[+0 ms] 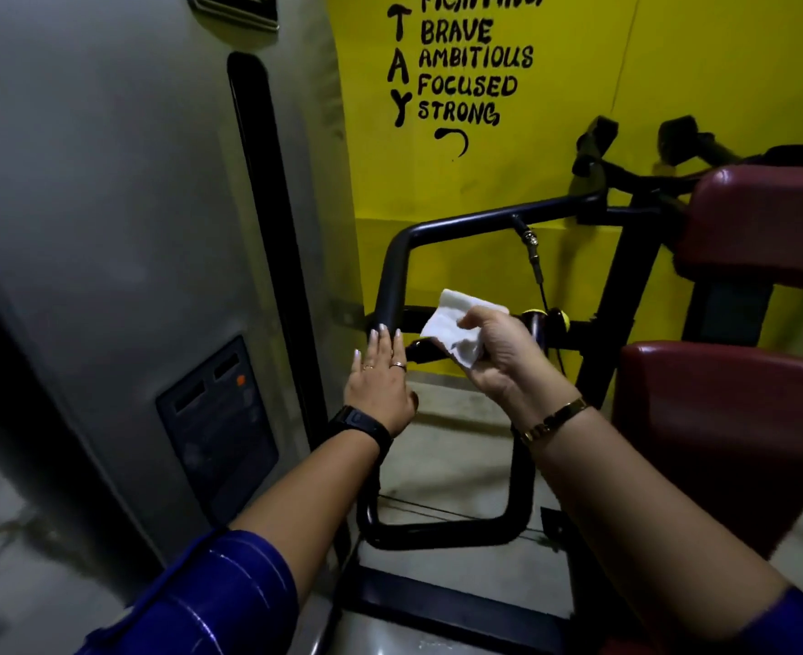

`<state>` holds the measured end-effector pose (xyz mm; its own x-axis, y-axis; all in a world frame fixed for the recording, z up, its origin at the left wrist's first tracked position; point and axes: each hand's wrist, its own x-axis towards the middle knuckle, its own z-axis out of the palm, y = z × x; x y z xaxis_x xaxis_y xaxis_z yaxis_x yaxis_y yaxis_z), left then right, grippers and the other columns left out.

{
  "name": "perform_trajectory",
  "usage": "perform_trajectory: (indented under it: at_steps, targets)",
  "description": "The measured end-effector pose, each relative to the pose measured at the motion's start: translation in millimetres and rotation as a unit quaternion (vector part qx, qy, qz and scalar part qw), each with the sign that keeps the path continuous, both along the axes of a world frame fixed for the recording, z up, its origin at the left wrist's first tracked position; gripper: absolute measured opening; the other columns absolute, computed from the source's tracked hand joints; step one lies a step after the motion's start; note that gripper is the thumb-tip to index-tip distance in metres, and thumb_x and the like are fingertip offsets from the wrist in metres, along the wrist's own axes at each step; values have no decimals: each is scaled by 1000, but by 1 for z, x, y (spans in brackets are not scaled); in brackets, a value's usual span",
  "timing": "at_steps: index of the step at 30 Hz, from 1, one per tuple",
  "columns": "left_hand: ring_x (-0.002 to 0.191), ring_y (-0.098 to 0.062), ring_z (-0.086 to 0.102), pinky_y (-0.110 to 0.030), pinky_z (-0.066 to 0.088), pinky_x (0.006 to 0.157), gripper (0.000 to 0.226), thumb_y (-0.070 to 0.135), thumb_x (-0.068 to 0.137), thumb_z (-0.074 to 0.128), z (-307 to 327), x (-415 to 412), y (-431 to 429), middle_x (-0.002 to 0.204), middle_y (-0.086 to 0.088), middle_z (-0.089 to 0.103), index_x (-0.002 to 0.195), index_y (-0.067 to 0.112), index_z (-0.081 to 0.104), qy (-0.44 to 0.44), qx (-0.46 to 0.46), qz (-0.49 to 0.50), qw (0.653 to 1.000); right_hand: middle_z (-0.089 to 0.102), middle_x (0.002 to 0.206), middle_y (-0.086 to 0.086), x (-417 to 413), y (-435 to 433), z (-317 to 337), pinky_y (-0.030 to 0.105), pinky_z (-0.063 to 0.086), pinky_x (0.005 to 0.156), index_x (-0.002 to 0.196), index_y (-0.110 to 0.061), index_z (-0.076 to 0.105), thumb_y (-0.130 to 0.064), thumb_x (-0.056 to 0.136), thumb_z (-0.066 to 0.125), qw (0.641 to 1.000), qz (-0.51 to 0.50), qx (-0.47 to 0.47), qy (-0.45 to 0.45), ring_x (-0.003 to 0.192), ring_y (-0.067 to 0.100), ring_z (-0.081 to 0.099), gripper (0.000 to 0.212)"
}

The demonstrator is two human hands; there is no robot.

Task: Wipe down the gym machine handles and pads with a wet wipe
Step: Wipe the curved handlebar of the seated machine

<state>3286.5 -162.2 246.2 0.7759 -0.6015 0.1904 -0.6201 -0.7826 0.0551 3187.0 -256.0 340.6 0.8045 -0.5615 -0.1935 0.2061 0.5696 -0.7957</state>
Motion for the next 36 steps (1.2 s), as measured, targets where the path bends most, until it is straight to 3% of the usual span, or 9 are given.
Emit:
perform_trajectory:
  at_steps: [5, 8, 11, 15, 18, 21, 26, 29, 36]
  targets:
    - [150, -24, -12, -43, 0, 120, 84, 43, 98, 43, 7, 23, -8, 162, -13, -14, 155, 11, -10, 35, 5, -25, 999, 47, 103, 23, 23, 21, -5, 40, 50, 82, 108, -3, 49, 11, 93, 30, 999, -12, 28, 43, 82, 34, 57, 28]
    - [150, -25, -13, -44, 1, 120, 75, 38, 101, 35, 14, 34, -13, 162, -13, -15, 155, 11, -9, 63, -18, -44, 997, 49, 125, 29, 38, 23, -8, 45, 43, 98, 123, 10, 49, 7, 93, 33, 998, -35, 0, 60, 113, 44, 53, 34]
    - [149, -26, -16, -45, 1, 120, 86, 36, 97, 48, 12, 43, -13, 161, -13, -19, 155, 10, -10, 103, -47, -31, 993, 44, 116, 49, 54, 23, -14, 36, 47, 71, 133, 19, 34, 9, 89, 32, 990, -96, -76, 70, 104, 59, 49, 45]
    - [148, -25, -19, -44, -1, 120, 96, 35, 92, 54, 8, 50, -16, 159, -13, -25, 153, 8, -14, 138, -40, -41, 989, 56, 108, 7, 67, 20, -29, 23, 43, 62, 135, -13, 46, 7, 89, 40, 943, -165, -261, 125, 77, 10, 52, 51]
    - [148, -25, -20, -45, -2, 120, 94, 40, 95, 51, 10, 61, -16, 159, -13, -25, 153, 8, -14, 122, -30, -74, 989, 51, 124, 6, 79, 24, -36, 30, 48, 75, 142, -17, 37, 6, 90, 44, 863, -202, -422, 193, 98, 18, 55, 57]
    - [147, -28, -23, -43, -4, 120, 91, 43, 97, 49, 8, 63, -14, 159, -14, -24, 153, 8, -14, 108, 0, -92, 990, 25, 155, 13, 89, 26, -57, 34, 28, 112, 150, -9, 22, 10, 90, 48, 708, -158, -625, 289, 142, 27, 26, 68]
    - [146, -31, -25, -42, -5, 120, 82, 40, 99, 39, 7, 60, -13, 160, -16, -21, 153, 1, -10, 89, 7, -99, 991, 24, 158, 3, 81, 21, -71, 39, 3, 119, 151, -15, 25, -19, 100, 41, 456, 28, -809, 370, 148, 20, 9, 54]
    - [146, -29, -25, -42, -6, 120, 91, 49, 95, 43, 6, 60, -12, 160, -16, -19, 153, 2, -9, 101, -6, -108, 989, 15, 161, -3, 66, 10, -71, 44, -5, 118, 154, -22, 16, -13, 100, 37, 402, 26, -821, 405, 149, 14, 5, 58]
    - [146, -29, -24, -42, -10, 119, 92, 56, 95, 38, 6, 64, -8, 161, -16, -17, 153, 3, -10, 45, 37, -159, 986, 2, 162, -3, 67, -8, -83, 41, -12, 116, 154, -26, 1, -10, 99, 35, 371, -20, -831, 414, 148, 17, -8, 67]
